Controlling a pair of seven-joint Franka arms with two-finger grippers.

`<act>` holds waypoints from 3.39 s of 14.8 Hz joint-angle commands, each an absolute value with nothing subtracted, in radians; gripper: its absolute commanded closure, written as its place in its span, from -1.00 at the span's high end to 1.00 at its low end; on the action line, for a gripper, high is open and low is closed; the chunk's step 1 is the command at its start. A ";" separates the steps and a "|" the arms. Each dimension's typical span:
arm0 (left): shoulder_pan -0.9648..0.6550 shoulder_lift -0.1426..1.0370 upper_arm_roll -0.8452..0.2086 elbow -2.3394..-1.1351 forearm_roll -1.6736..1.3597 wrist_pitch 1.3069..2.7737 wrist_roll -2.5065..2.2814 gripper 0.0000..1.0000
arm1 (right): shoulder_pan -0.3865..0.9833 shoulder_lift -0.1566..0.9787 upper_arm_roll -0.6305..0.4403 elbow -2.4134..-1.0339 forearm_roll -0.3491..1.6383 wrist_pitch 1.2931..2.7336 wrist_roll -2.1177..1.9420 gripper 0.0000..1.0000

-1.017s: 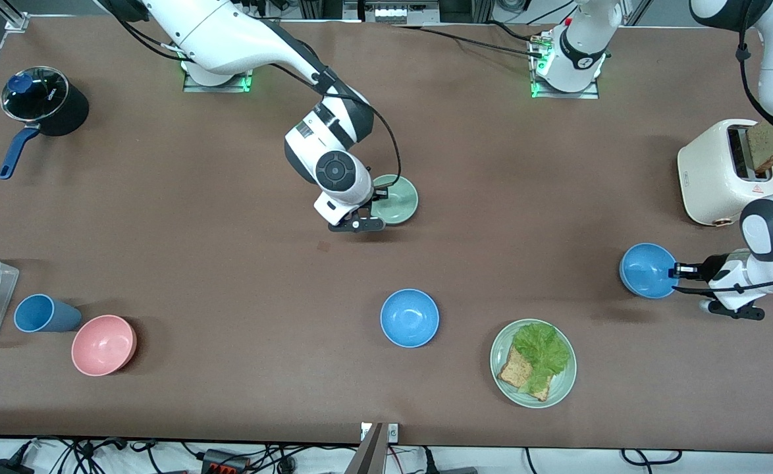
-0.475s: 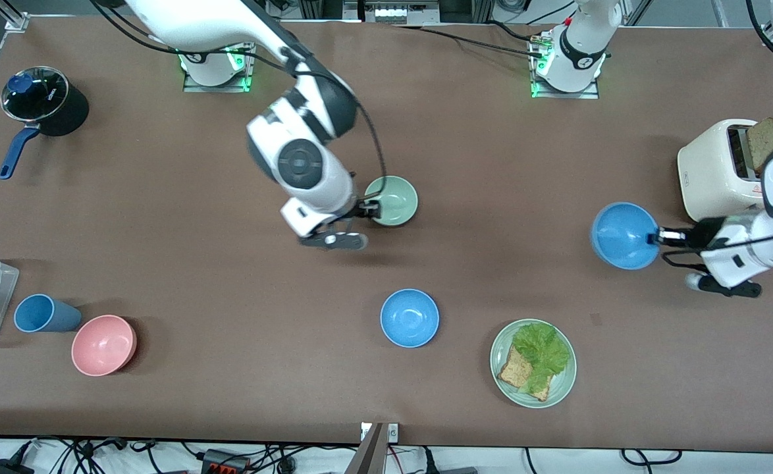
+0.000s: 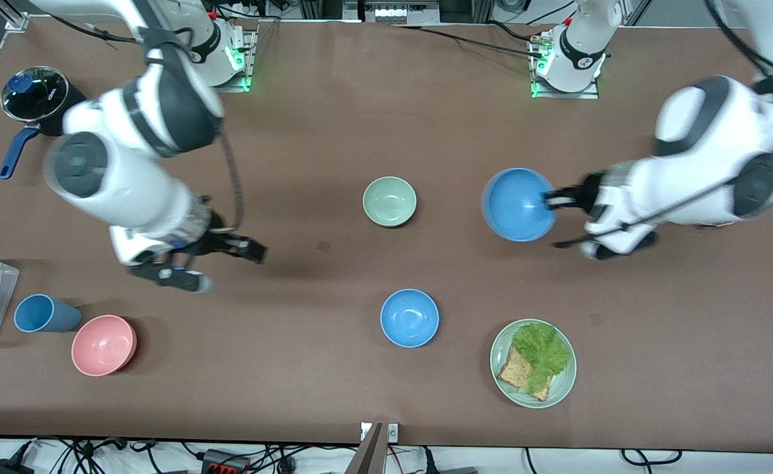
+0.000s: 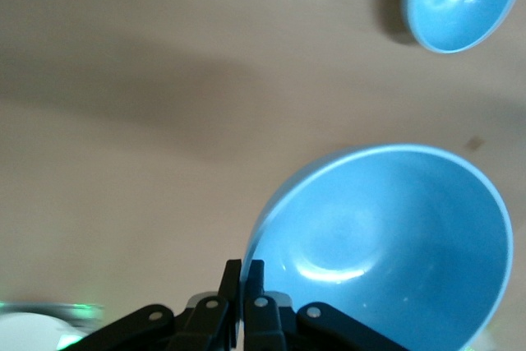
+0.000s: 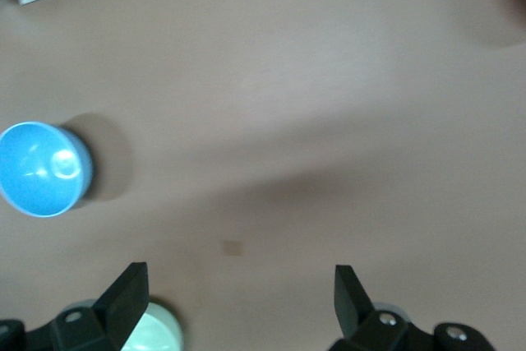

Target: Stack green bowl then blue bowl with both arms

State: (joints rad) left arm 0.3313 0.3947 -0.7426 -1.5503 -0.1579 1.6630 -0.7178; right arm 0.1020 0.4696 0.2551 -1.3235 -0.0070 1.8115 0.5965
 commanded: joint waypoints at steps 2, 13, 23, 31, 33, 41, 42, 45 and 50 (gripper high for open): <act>0.172 0.393 -0.784 -1.747 -0.158 2.006 -1.003 -0.99 | -0.001 0.401 0.247 -1.331 -0.034 1.692 0.474 1.00; 0.026 0.541 -0.775 -1.871 0.100 2.315 -1.177 -0.99 | -0.072 0.259 -0.001 -1.338 -0.015 1.549 -0.023 1.00; -0.015 0.592 -0.769 -1.870 0.138 2.316 -1.181 -0.99 | -0.052 0.030 -0.009 -1.662 -0.020 1.667 -0.021 1.00; -0.003 0.600 -0.759 -1.867 0.138 2.336 -1.180 -0.46 | -0.052 -0.043 -0.009 -1.764 -0.026 1.698 -0.040 1.00; 0.011 0.594 -0.762 -1.859 0.138 2.313 -1.178 -0.39 | -0.051 -0.049 -0.006 -1.763 -0.026 1.686 -0.040 1.00; 0.132 0.517 -0.770 -1.651 0.140 1.986 -0.957 -0.39 | -0.051 -0.054 -0.002 -1.763 -0.026 1.683 -0.040 1.00; 0.174 0.512 -0.772 -1.619 0.140 1.939 -0.865 -0.39 | -0.051 -0.054 -0.002 -1.763 -0.026 1.683 -0.040 1.00; 0.253 0.499 -0.773 -1.557 0.138 1.856 -0.650 -0.38 | -0.051 -0.061 -0.002 -1.761 -0.026 1.683 -0.040 1.00; 0.379 0.499 -0.762 -1.514 0.140 1.805 -0.321 0.14 | -0.046 -0.066 -0.002 -1.763 -0.025 1.693 -0.038 1.00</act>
State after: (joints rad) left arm 0.3384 0.5026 -0.7598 -1.5266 0.1185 1.8300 -0.4314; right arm -0.0498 -0.0428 -0.0020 -1.7408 -0.0214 1.6873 -0.0221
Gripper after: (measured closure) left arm 0.617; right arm 0.000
